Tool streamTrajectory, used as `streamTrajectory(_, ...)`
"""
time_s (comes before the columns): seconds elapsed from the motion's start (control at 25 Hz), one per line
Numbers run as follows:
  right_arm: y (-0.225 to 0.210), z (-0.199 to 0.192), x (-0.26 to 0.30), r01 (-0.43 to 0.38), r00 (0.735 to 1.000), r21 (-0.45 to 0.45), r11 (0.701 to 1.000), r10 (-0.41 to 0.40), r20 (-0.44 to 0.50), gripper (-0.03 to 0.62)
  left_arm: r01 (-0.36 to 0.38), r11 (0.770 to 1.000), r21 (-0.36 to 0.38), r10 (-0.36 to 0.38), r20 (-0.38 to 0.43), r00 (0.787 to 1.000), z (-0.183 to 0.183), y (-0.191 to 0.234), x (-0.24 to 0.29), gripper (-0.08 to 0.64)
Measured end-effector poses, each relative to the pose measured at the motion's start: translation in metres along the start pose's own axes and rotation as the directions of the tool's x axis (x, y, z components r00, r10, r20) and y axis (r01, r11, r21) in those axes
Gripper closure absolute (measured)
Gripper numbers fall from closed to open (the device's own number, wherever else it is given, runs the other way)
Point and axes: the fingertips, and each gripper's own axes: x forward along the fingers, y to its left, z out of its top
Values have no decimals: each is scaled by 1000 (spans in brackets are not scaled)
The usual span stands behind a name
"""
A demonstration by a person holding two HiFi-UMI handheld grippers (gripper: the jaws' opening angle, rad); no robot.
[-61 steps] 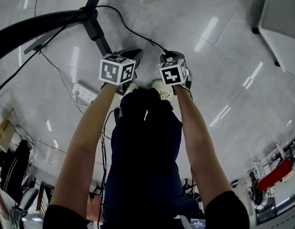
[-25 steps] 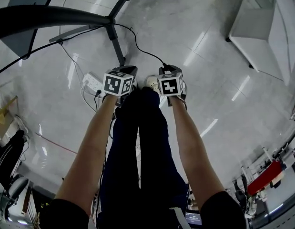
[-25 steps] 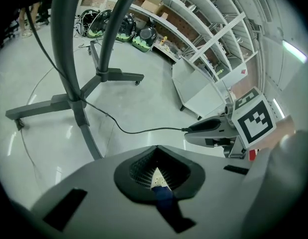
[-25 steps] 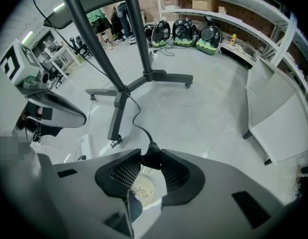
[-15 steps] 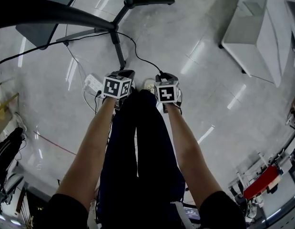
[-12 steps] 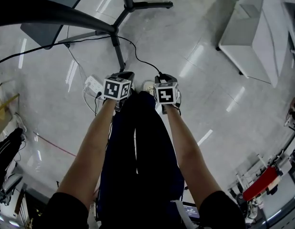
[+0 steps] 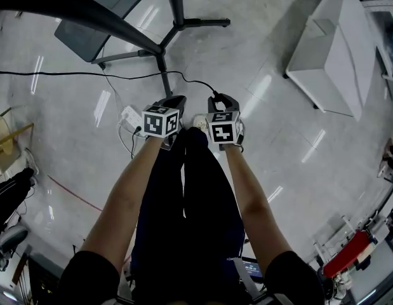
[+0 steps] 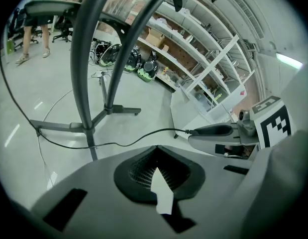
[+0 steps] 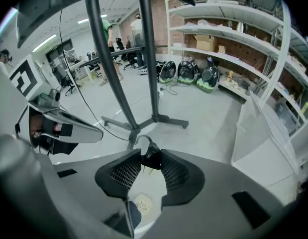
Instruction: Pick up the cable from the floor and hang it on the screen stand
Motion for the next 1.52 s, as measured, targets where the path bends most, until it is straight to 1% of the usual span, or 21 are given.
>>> streamTrajectory(0.12, 7, 21, -20, 6, 999, -63, 998, -3, 46, 453, -18, 1000, -7, 18, 49, 999, 16, -9, -19, 552)
streamTrajectory(0.24, 13, 42, -47, 21, 995, -126, 992, -8, 101, 454, -28, 999, 18, 26, 84, 996, 30, -23, -41, 552)
streamTrajectory(0.44, 17, 79, -99, 57, 980, -188, 981, -19, 198, 454, -14, 996, 90, 4, 104, 995, 51, -57, -71, 552)
streamTrajectory(0.6, 18, 109, -132, 98, 965, -244, 965, -32, 260, 454, 14, 993, 114, -31, 147, 989, 75, -81, -91, 552)
streamTrajectory(0.68, 21, 122, -146, 113, 957, -263, 958, -35, 286, 454, 18, 993, 116, -38, 170, 985, 86, -89, -103, 552)
streamTrajectory(0.8, 27, 142, -170, 117, 945, -275, 954, -22, 326, 454, 15, 993, 121, -38, 191, 981, 98, -100, -120, 552)
streamTrajectory(0.92, 29, 162, -193, 112, 933, -291, 950, 0, 360, 454, 13, 989, 149, -43, 202, 978, 111, -108, -133, 552)
streamTrajectory(1.16, 27, 196, -233, 108, 914, -379, 919, 58, 402, 454, -3, 973, 230, -49, 217, 975, 139, -131, -150, 552)
streamTrajectory(1.28, 39, 208, -248, 111, 906, -437, 893, 89, 413, 454, -19, 963, 269, -47, 237, 970, 147, -139, -164, 552)
streamTrajectory(1.4, 52, 224, -267, 114, 892, -487, 866, 126, 433, 454, -18, 959, 283, -60, 265, 962, 157, -151, -180, 552)
streamTrajectory(1.52, 63, 246, -291, 111, 871, -526, 843, 172, 460, 454, -20, 957, 289, -70, 296, 953, 168, -161, -198, 552)
